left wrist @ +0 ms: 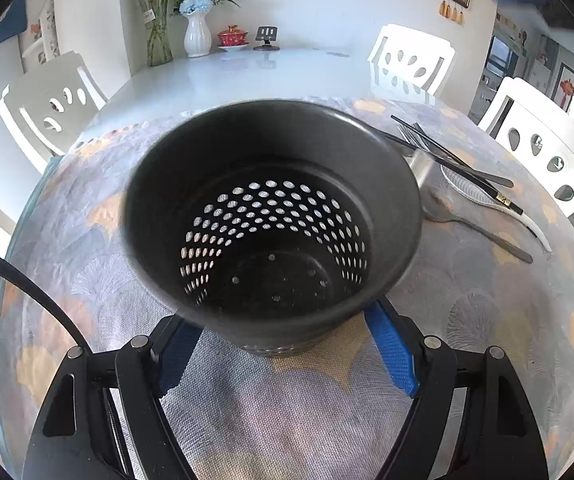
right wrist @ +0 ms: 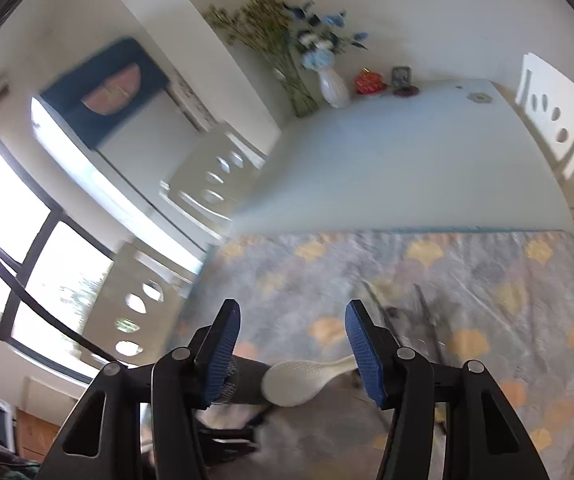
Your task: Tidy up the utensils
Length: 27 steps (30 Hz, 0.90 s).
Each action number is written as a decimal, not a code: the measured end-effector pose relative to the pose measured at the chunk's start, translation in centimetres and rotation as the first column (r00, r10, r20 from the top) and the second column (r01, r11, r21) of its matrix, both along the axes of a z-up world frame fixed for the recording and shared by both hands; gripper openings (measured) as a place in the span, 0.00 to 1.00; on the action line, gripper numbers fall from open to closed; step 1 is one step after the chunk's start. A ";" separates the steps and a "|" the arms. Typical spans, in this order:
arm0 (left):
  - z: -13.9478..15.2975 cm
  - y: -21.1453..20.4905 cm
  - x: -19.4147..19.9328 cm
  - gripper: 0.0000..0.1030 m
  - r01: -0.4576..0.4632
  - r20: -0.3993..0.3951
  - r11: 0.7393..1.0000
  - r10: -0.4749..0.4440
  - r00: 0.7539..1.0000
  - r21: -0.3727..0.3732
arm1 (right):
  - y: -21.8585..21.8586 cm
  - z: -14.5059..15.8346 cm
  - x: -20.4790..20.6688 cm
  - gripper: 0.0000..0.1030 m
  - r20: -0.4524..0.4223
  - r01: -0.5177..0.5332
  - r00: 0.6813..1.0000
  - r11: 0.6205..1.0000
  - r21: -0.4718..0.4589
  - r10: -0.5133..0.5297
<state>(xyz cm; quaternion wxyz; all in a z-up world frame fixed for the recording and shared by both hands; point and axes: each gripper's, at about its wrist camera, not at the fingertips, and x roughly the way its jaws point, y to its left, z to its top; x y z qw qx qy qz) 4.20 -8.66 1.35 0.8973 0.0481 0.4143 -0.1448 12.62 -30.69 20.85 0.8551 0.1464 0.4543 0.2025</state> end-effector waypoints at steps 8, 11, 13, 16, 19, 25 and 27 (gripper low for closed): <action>0.0 -0.1 0.1 0.76 0.006 -0.002 1.000 -0.006 1.000 -0.006 | 2.1 -8.6 -0.5 0.55 -0.229 -0.183 0.959 0.982 -0.051 0.167; -0.1 -0.1 0.1 0.76 0.006 -0.007 1.000 -0.006 1.000 -0.009 | 4.8 -10.7 -0.8 0.55 -0.235 -0.333 0.929 0.925 -0.184 0.287; -0.1 0.0 0.1 0.76 0.007 -0.007 1.000 -0.007 1.000 -0.010 | 6.9 -11.7 -1.3 0.55 -0.232 -0.444 0.894 0.829 -0.340 0.384; -0.1 -0.1 0.2 0.76 0.003 -0.006 1.000 -0.003 1.000 -0.006 | 9.9 -12.8 -2.5 0.54 -0.247 -0.609 0.784 0.631 -0.480 0.569; -0.1 -0.1 0.2 0.76 -0.003 -0.009 1.000 0.003 1.000 -0.004 | 11.8 -13.5 -2.8 0.54 -0.291 -0.705 0.666 0.453 -0.545 0.687; -0.3 0.0 0.5 0.76 -0.016 -0.025 1.000 0.016 1.000 -0.003 | 13.2 -16.1 0.6 0.54 -0.396 -0.834 0.482 0.271 -0.480 0.781; -0.4 -0.1 0.6 0.76 -0.017 -0.027 1.000 0.017 0.999 0.008 | 13.5 -17.5 1.1 0.54 -0.431 -0.850 0.420 0.181 -0.494 0.799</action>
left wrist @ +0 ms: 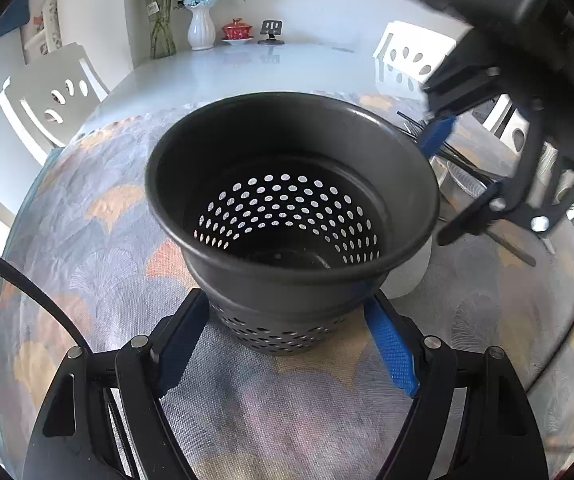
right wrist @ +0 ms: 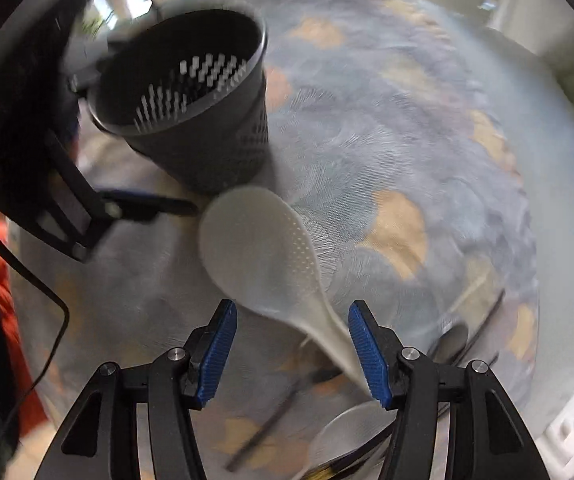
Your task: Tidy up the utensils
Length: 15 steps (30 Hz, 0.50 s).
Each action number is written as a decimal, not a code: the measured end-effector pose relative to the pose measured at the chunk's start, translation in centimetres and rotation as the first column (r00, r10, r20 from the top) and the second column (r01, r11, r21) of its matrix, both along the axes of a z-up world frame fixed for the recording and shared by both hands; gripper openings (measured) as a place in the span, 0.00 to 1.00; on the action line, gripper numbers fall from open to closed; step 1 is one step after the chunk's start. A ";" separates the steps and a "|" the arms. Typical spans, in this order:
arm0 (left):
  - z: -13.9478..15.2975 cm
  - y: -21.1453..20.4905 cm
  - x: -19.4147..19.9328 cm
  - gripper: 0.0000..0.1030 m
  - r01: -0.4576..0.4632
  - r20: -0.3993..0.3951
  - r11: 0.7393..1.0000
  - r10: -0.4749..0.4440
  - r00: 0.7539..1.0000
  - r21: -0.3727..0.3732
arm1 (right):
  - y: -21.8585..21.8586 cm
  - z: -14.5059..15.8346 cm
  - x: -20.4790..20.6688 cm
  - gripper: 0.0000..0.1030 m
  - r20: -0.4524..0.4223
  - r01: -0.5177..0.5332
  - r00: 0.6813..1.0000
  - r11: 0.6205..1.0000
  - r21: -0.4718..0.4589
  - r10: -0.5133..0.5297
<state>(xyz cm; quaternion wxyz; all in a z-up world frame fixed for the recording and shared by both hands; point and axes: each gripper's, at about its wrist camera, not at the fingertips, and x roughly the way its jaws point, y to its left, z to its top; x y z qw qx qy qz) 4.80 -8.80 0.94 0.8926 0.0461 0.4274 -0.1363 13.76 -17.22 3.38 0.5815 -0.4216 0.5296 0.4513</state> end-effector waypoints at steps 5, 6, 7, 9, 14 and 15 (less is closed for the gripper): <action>-0.1 -0.3 0.1 0.76 -0.005 -0.001 1.000 0.005 1.000 0.028 | 0.1 -2.2 0.8 0.56 -0.086 -0.110 0.991 0.993 -0.044 0.106; -0.2 -0.4 0.0 0.76 -0.009 0.000 0.999 0.009 1.000 0.035 | 0.0 -2.2 0.7 0.57 -0.092 -0.136 0.987 0.990 -0.045 0.131; -0.2 -0.5 -0.1 0.76 -0.013 0.001 0.999 0.013 1.000 0.041 | -0.2 -2.1 0.7 0.57 -0.107 -0.154 0.983 0.987 -0.050 0.148; -0.2 -0.6 -0.1 0.76 -0.016 0.003 0.999 0.016 1.000 0.051 | -1.0 -2.0 0.6 0.57 -0.136 -0.181 0.976 0.982 -0.063 0.171; -0.3 -0.7 -0.2 0.76 -0.025 0.004 0.998 0.025 1.000 0.065 | -1.3 -2.2 0.7 0.42 -0.089 -0.160 0.984 0.986 -0.050 0.156; -0.3 -0.7 -0.2 0.76 -0.025 0.005 0.997 0.025 1.000 0.067 | -1.2 -2.1 0.7 0.32 -0.079 -0.156 0.985 0.987 -0.037 0.152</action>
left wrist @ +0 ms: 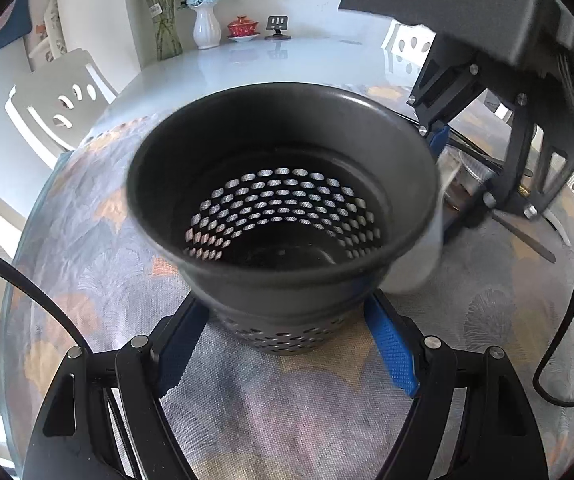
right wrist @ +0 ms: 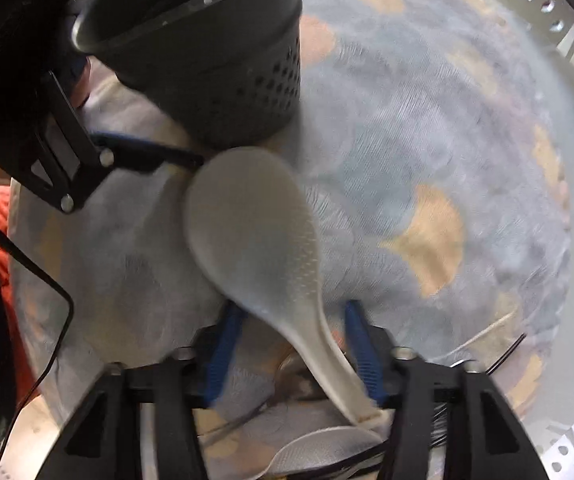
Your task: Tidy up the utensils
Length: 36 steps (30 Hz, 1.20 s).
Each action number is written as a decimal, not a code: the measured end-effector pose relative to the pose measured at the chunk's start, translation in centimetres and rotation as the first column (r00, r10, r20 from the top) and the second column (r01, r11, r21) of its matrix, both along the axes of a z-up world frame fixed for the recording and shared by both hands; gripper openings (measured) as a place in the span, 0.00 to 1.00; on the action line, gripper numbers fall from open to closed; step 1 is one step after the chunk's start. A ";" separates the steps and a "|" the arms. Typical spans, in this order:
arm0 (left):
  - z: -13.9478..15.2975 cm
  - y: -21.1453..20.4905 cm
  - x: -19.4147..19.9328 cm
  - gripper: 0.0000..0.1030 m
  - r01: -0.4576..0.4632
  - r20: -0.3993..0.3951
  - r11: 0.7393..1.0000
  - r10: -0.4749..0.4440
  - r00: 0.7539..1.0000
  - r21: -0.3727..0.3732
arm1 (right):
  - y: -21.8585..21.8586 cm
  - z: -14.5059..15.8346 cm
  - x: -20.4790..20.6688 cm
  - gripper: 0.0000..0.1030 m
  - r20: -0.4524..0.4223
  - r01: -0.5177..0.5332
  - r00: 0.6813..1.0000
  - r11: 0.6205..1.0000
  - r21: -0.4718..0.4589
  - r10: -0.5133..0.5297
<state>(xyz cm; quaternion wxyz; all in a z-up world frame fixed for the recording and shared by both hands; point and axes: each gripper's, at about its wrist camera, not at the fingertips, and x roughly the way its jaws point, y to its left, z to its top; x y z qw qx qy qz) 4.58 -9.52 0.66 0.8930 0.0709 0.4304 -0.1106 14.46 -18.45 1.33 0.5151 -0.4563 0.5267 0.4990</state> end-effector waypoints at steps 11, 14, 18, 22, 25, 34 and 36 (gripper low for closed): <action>0.0 -0.1 0.2 0.76 -0.002 0.002 1.000 0.002 1.000 0.003 | -6.0 3.3 2.7 0.18 0.008 0.271 0.961 0.950 0.155 -0.275; 0.0 -0.1 0.2 0.76 -0.002 0.003 1.000 0.002 1.000 0.003 | -7.5 5.4 2.8 0.18 -0.010 0.361 0.930 0.906 0.222 -0.368; -0.1 -0.1 0.2 0.76 -0.002 0.002 1.000 0.002 1.000 -0.003 | -10.0 9.5 3.4 0.17 -0.074 0.524 0.839 0.762 0.381 -0.540; -0.1 -0.1 0.2 0.76 -0.003 0.003 1.000 0.003 1.000 -0.002 | -11.0 13.8 1.8 0.17 -0.208 0.622 0.752 0.569 0.537 -0.626; -0.1 -0.2 0.0 0.76 -0.003 0.006 1.000 0.003 1.000 0.003 | -11.6 16.6 0.8 0.17 -0.315 0.660 0.703 0.421 0.622 -0.638; -0.1 0.3 -0.3 0.76 0.002 0.006 1.000 -0.002 1.000 -0.021 | -5.3 15.2 -0.5 0.22 -0.400 0.741 0.629 0.359 0.568 -0.666; -0.1 0.4 -0.4 0.76 0.003 0.006 1.000 -0.003 1.000 -0.024 | -5.1 13.1 0.3 0.48 -0.413 0.789 0.583 0.366 0.493 -0.700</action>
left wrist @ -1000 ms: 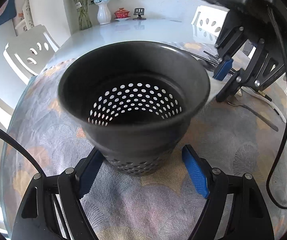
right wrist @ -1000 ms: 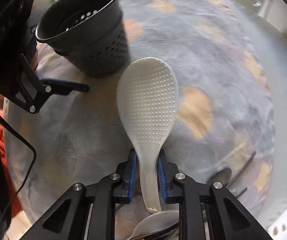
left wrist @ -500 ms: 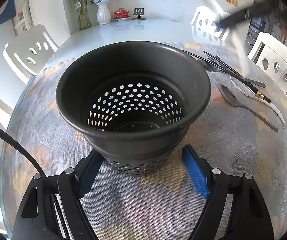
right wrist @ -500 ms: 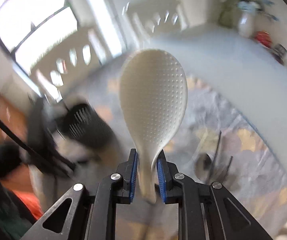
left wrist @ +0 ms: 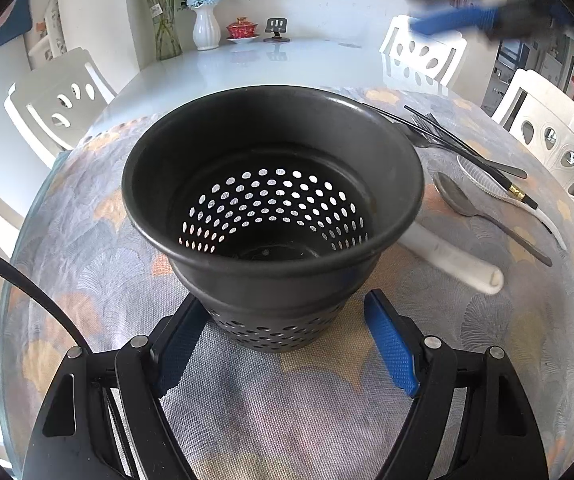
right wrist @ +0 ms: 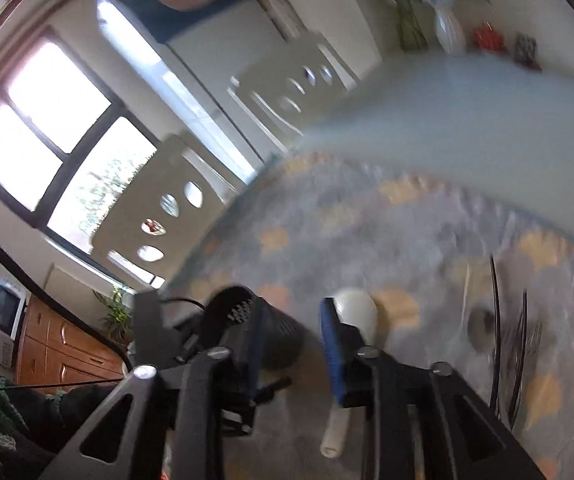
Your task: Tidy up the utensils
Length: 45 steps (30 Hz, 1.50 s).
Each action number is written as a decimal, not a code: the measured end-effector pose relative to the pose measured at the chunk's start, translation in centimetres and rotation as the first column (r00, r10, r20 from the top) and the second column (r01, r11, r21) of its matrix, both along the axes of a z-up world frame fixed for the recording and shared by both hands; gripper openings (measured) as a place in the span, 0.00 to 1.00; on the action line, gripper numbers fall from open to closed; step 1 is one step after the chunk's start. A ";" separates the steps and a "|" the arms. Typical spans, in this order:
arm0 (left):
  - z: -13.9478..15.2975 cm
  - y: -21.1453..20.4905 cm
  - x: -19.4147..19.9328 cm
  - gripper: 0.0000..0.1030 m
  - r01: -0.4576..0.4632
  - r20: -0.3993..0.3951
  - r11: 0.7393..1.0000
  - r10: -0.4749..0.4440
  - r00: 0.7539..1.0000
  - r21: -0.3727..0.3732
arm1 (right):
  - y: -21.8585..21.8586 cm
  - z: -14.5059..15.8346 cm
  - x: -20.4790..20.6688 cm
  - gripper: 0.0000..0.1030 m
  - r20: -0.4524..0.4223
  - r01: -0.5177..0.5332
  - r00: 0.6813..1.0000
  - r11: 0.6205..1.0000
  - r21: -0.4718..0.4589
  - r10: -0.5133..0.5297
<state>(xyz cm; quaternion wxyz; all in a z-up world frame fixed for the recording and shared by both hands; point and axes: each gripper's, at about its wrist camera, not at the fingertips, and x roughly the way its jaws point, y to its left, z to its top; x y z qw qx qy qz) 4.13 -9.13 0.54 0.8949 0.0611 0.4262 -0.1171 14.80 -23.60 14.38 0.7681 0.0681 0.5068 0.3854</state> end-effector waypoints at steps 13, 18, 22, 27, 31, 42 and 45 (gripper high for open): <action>0.1 0.2 -0.1 0.76 0.003 -0.002 1.000 -0.003 1.000 -0.014 | 4.9 -11.1 0.0 0.54 -0.068 -0.163 0.987 0.931 -0.327 0.149; 0.1 0.3 0.0 0.76 0.002 -0.001 1.000 -0.002 1.000 -0.013 | 5.8 -12.4 -1.4 0.31 0.046 -0.124 0.986 0.896 -0.427 0.158; 0.0 -0.1 0.0 0.76 0.004 -0.004 1.000 -0.004 1.000 0.008 | 5.2 -12.1 -2.0 0.24 0.078 -0.101 0.986 0.900 -0.425 0.147; 0.0 -0.2 0.1 0.76 0.008 -0.003 1.000 -0.008 1.000 0.007 | 1.6 -9.4 -2.5 0.24 0.026 -0.041 0.998 0.967 -0.250 0.050; 0.0 -0.3 0.3 0.76 0.008 -0.004 1.000 -0.008 1.000 0.012 | -1.1 -7.6 -2.3 0.24 -0.026 0.023 0.999 0.994 -0.102 -0.026; 0.0 -0.6 0.5 0.76 0.001 -0.007 1.000 -0.001 1.000 0.026 | 0.0 -1.4 -4.8 0.24 0.131 0.024 0.991 0.993 -0.119 -0.009; 0.0 -0.8 0.6 0.77 0.001 -0.005 0.999 -0.001 1.000 0.036 | 0.0 -0.6 -6.5 0.24 0.146 0.011 0.989 0.992 -0.127 0.008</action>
